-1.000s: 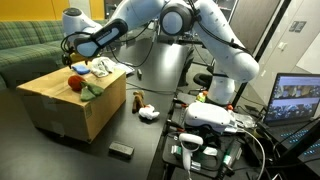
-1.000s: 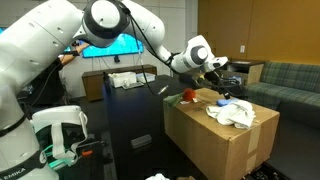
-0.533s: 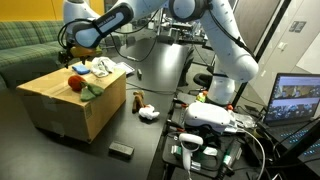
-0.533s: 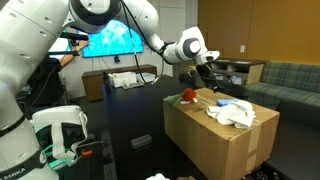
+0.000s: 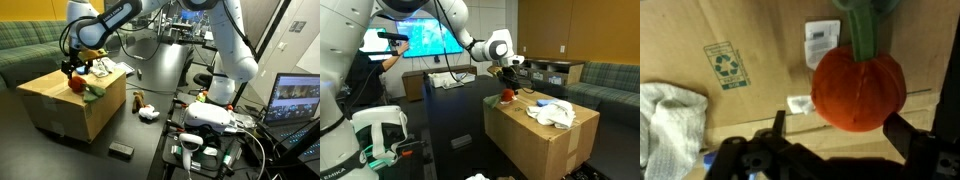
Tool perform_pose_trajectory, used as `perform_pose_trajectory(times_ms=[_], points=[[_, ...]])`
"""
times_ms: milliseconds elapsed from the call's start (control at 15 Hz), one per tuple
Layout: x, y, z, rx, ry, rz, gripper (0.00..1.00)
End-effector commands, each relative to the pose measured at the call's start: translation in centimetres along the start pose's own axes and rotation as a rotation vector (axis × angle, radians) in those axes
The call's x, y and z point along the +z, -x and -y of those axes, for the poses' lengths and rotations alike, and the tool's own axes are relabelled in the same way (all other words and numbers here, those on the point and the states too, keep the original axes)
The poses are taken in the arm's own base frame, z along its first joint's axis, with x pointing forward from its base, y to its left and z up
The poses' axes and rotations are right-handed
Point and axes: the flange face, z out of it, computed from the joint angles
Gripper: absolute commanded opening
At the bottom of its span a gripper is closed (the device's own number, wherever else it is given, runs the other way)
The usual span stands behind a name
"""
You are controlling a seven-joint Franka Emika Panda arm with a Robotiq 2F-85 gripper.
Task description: Remove the toy moose from the top of the brown box, place the white towel on top of the box, remove the white object from the top of the box, place the blue sponge on the box, remove the radish from the top of the box, put the eraser on the box
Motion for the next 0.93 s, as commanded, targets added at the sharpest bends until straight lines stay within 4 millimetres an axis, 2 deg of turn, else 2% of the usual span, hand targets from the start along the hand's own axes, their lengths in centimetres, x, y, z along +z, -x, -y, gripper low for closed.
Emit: perform_pose_trajectory(times_ms=[0, 200, 533, 600, 667, 733, 800, 867], points=[[-1.2, 2.9, 1.0, -0.058, -0.049, 0.019, 1.0], [-0.8, 4.4, 2.0, -0.085, -0.057, 0.029, 1.0], [-0.1, 6.1, 2.6, -0.112, -0.072, 0.056, 1.0], [0.2, 6.3, 2.7, -0.116, -0.068, 0.063, 0.96], [0.3, 6.5, 2.7, -0.122, -0.066, 0.071, 0.82], [0.3, 6.7, 2.7, -0.125, -0.066, 0.076, 0.72], [0.3, 6.9, 2.8, -0.131, -0.064, 0.082, 0.7], [0.3, 7.2, 2.9, -0.136, -0.063, 0.087, 0.63]])
